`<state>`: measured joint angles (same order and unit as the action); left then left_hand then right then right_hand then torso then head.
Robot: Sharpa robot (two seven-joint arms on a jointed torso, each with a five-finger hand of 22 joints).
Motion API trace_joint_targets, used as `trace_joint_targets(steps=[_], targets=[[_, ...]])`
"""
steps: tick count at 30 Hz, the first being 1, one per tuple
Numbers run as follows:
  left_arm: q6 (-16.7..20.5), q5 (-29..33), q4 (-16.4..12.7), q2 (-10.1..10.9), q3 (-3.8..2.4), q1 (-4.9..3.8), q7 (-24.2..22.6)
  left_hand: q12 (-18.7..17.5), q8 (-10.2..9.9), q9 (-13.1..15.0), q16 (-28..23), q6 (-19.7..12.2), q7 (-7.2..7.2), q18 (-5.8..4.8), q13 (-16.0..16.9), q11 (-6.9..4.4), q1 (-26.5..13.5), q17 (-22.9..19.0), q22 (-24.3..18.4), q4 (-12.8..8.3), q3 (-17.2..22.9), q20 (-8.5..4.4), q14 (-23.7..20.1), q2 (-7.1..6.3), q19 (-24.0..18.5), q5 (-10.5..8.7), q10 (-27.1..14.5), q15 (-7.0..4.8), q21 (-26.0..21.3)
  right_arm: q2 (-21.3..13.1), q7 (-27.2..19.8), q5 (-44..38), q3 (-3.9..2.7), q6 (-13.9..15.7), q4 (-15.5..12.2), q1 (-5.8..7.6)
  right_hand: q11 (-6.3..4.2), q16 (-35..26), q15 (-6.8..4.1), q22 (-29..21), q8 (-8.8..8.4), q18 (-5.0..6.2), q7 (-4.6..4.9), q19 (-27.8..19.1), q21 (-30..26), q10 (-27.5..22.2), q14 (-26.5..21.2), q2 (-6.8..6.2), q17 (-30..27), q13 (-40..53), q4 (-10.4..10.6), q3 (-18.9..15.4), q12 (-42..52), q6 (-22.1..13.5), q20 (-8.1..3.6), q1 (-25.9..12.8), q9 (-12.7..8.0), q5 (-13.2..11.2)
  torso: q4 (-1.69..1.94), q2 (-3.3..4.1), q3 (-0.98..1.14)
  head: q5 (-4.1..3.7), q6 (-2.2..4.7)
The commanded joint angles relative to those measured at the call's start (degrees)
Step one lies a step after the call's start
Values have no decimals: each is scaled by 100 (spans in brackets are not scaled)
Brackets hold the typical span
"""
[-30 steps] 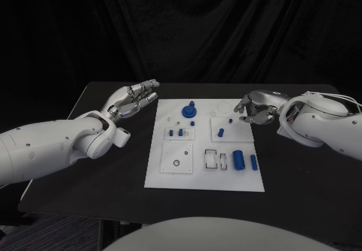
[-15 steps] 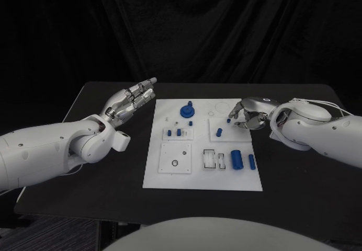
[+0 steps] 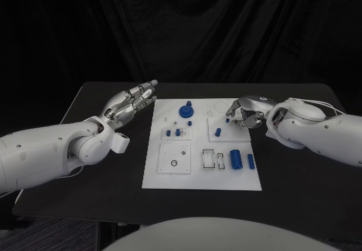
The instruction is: Assemble the parts on the task board
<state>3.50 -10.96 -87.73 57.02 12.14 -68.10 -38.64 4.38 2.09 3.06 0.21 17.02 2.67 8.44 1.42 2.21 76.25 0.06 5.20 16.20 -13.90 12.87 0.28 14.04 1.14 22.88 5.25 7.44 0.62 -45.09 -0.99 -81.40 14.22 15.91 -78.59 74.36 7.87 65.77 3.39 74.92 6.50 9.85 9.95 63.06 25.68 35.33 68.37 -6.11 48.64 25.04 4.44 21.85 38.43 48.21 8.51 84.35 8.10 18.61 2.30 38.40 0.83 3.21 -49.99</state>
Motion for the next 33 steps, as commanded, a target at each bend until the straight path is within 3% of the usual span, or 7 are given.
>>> trace_joint_targets(steps=[1, 3, 16, 21, 22, 26, 33], targets=[[-246, 47, -2, -10, -5, 13, -861, 35, 18, -15, -7, 78, 33, 111, -1, 58, 111, 6, 14, -58, 10, 62, 5, 0, -4, 101, 1, 66, 37, 40, -92, -60, -4, 160, 49, -23, 19, 19, -12, 166, 22, 21, 5, -40, 17, 36, 19, 23, 5, -5, -3, 29, 22, -43, 9, -30, 4, 28, -4, 1, -1, -6, -1], [-258, 47, -9, -4, -4, 16, -846, 50, 40, -16, -8, 206, 128, 117, 0, 77, 198, 6, 15, -123, 44, 81, 6, 6, 5, 203, 5, 68, 38, 72, -98, -60, -4, 161, 82, -37, 15, 34, -13, 163, 56, 25, 14, -46, 53, 55, 28, 57, -4, -36, 10, 49, 16, -11, 13, -78, 18, -5, -7, 0, -4, -17, -1], [-323, 47, 5, -31, -4, 31, -733, 88, 87, -15, -6, 461, 238, 168, 5, 153, 412, 9, 52, -369, 177, 116, 11, 35, 33, 504, 11, 38, 48, 257, -182, -60, -5, 154, 298, -145, -19, 36, -40, 155, 310, 46, 37, -79, 167, 163, 13, 87, -105, -150, -68, 80, 25, 256, 13, -141, 135, -30, -7, 1, -5, -12, -1], [-343, 47, 11, -40, -4, 39, -709, 91, 86, -16, -5, 462, 230, 171, 6, 148, 416, 9, 68, -378, 183, 116, 13, 37, 39, 517, 12, 39, 52, 320, -179, -60, -5, 137, 352, -188, -28, 14, -56, 160, 405, 49, 29, -96, 226, 190, -1, 82, -162, -209, -167, 107, 4, 294, -4, -102, 188, 112, 9, 0, -7, -37, -1], [-347, 47, 11, -40, -4, 40, -704, 91, 86, -16, -5, 462, 230, 171, 6, 148, 416, 9, 68, -378, 183, 116, 13, 37, 39, 517, 12, 39, 52, 328, -179, -60, -5, 131, 362, -194, -28, -10, -72, 166, 497, 46, 21, -108, 283, 200, -16, 81, -210, -245, -243, 129, -14, 361, -16, -70, 241, 290, 12, 1, -6, -38, -1], [-352, 47, 11, -36, -4, 48, -683, 89, 85, -18, -3, 460, 228, 173, 5, 145, 417, 11, 82, -383, 187, 118, 17, 40, 44, 523, 9, 45, 55, 345, -169, -60, -5, 95, 390, -213, -47, -21, -90, 171, 664, 49, -2, -150, 414, 271, -10, 104, -249, -302, -364, 144, -18, 421, -45, -51, 351, 507, 4, 3, -6, -3, -1], [-370, 47, 31, -51, -4, 77, -646, 94, 84, -19, -3, 457, 221, 174, 6, 147, 419, 11, 79, -388, 192, 121, 17, 44, 45, 529, 12, 49, 55, 351, -104, -60, -5, 16, 417, -225, -68, -38, -117, 175, 806, 46, -12, -219, 582, 367, -15, 145, -296, -352, -499, 175, -7, 404, -74, -23, 461, 658, 6, 9, -11, -30, -1]])
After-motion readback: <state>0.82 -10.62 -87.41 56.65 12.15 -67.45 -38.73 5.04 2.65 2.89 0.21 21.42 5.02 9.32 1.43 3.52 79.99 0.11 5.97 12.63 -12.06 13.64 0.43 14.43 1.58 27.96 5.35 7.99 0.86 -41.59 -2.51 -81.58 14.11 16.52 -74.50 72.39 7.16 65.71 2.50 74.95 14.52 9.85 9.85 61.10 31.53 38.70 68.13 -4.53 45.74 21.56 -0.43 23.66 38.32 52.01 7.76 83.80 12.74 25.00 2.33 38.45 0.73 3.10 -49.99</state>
